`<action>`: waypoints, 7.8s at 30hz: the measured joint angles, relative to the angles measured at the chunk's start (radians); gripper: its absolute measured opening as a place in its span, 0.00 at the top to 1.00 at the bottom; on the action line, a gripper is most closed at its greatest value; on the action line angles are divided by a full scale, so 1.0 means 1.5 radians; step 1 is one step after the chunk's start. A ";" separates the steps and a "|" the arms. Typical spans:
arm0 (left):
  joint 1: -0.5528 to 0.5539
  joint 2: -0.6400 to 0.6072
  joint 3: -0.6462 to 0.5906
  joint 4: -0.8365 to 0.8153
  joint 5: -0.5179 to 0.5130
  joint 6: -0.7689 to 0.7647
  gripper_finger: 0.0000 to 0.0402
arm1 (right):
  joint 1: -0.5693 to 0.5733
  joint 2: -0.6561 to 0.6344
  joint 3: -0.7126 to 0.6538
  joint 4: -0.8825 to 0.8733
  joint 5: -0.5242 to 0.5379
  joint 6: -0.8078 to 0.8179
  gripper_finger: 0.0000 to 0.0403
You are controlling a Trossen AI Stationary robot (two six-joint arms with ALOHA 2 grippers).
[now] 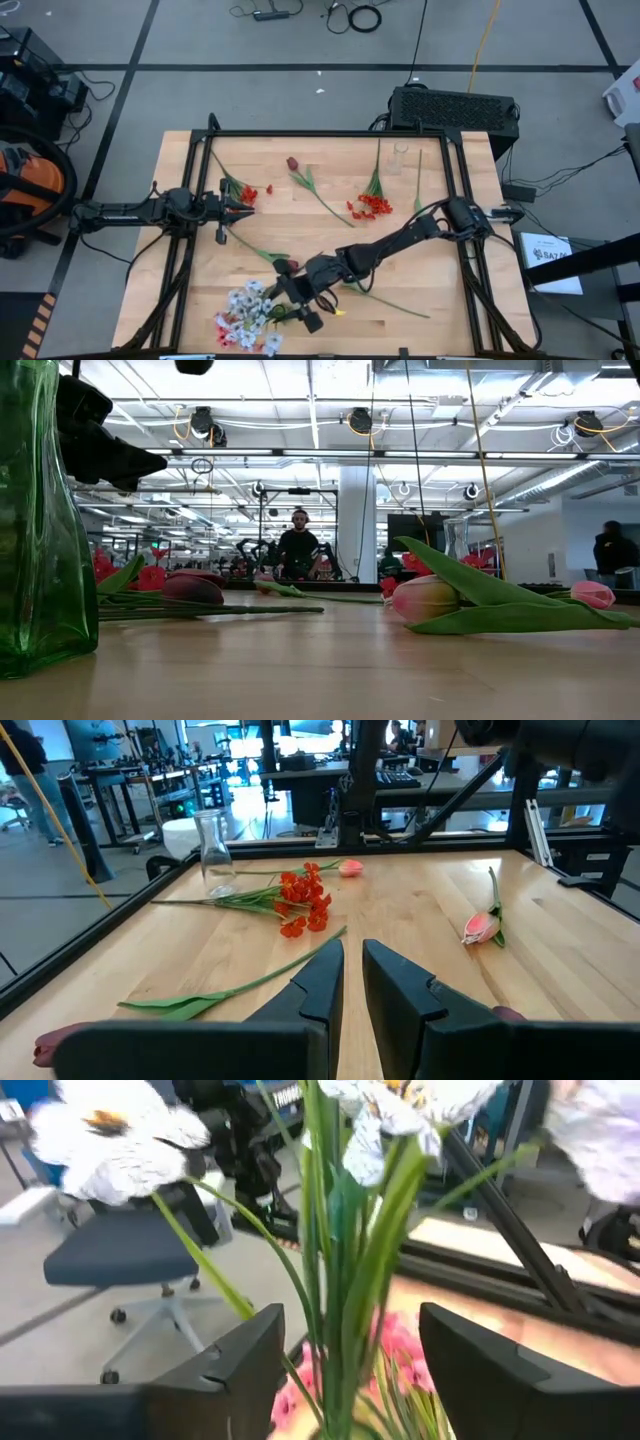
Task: Sort flowers into vase by color
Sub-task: Put the white flowers into the green vase, then put the left orange flowers into the transparent vase
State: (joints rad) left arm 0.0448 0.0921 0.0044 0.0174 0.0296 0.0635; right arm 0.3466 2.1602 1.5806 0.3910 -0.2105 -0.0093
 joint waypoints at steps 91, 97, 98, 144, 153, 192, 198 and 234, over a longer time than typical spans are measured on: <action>-0.001 0.013 0.134 -0.177 0.049 -0.348 0.88 | 0.137 -0.441 -0.272 -0.848 0.154 0.800 0.57; -0.001 0.091 0.273 -0.328 0.015 -0.353 0.88 | 0.129 -0.565 -0.436 -0.719 0.159 0.837 0.57; -0.001 0.111 0.291 -0.336 0.015 -0.353 0.88 | 0.127 -0.581 -0.455 -0.706 0.159 0.836 0.58; 0.253 0.798 0.665 -0.835 -0.162 0.421 0.88 | -0.044 -0.700 -0.530 -0.608 0.219 0.731 0.60; 0.317 0.798 0.661 -0.851 -0.099 0.526 0.84 | -0.044 -0.695 -0.530 -0.606 0.252 0.769 0.60; 0.363 0.913 0.469 -0.560 -0.177 0.765 0.52 | -0.044 -0.692 -0.530 -0.592 0.299 0.766 0.60; 0.363 0.973 0.473 -0.511 -0.183 0.752 0.59 | -0.044 -0.692 -0.530 -0.592 0.304 0.766 0.60; 0.331 0.675 0.875 -0.433 0.104 0.143 0.99 | -0.088 -0.692 -0.530 -0.651 0.313 0.811 0.61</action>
State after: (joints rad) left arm 0.5407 1.1042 1.3170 -0.6319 0.1860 0.2786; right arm 0.2150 1.1221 0.7853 -0.5858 0.2595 1.2075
